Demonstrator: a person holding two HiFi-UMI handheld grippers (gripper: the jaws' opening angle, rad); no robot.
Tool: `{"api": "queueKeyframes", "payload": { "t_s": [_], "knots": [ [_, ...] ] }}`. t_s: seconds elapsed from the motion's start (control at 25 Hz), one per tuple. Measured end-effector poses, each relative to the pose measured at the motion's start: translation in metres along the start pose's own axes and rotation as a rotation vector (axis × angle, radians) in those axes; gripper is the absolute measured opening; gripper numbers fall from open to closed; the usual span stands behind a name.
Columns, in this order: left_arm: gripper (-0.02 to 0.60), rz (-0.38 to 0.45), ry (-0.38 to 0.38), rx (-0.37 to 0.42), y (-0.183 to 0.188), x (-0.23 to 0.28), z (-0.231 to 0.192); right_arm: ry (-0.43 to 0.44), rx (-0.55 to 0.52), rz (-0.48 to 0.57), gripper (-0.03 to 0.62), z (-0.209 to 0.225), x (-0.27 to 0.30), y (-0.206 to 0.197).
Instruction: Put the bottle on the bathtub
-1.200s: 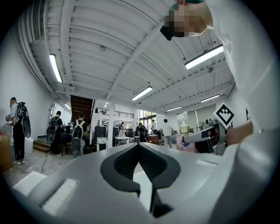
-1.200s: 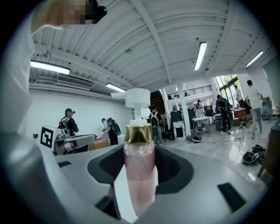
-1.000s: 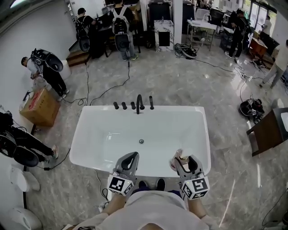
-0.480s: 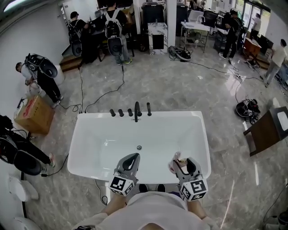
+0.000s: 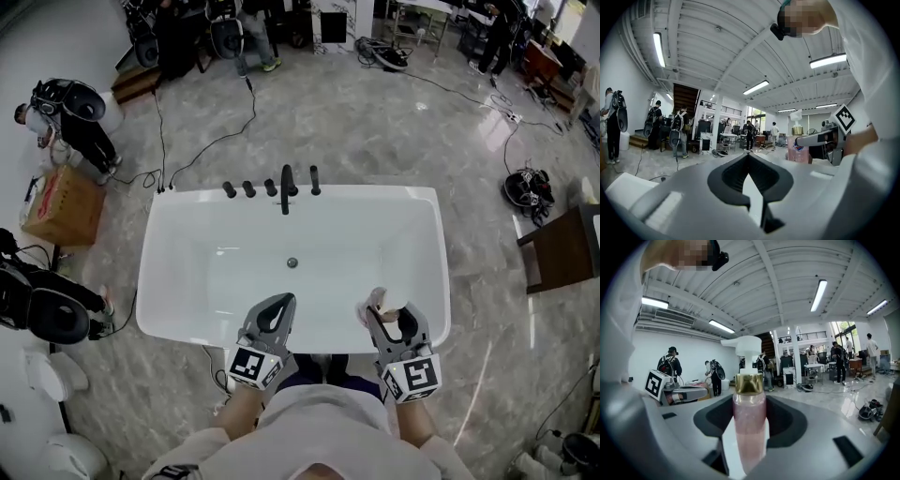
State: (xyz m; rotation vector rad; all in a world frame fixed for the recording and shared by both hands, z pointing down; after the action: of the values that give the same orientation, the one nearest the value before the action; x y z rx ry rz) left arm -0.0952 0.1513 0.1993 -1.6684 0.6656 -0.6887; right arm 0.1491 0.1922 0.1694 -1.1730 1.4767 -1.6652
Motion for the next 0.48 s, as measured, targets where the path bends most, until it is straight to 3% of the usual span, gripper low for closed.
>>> {"api": "queueKeyframes", "payload": {
  "t_s": [0.24, 0.48],
  "knots": [
    [0.009, -0.042, -0.022, 0.001, -0.034, 0.037, -0.027, -0.017, -0.017, -0.047, 0.213, 0.018, 0.041, -0.031],
    [0.009, -0.083, -0.026, -0.035, -0.095, 0.070, -0.052, -0.049, -0.010, -0.093, 0.213, 0.023, 0.082, -0.091]
  ]
}}
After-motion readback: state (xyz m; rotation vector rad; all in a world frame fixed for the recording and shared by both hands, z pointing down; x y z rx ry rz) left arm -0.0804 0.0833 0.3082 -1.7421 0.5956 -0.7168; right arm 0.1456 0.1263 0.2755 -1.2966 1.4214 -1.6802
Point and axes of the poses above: the fingertips, and each gripper's own axes: x forward along the fingers, z to its right, y out of its top, the point moved 7 cm from there along -x, backward along the fingers, and after that the axes turned 6 degrees about -x, right-handed, at the moved point
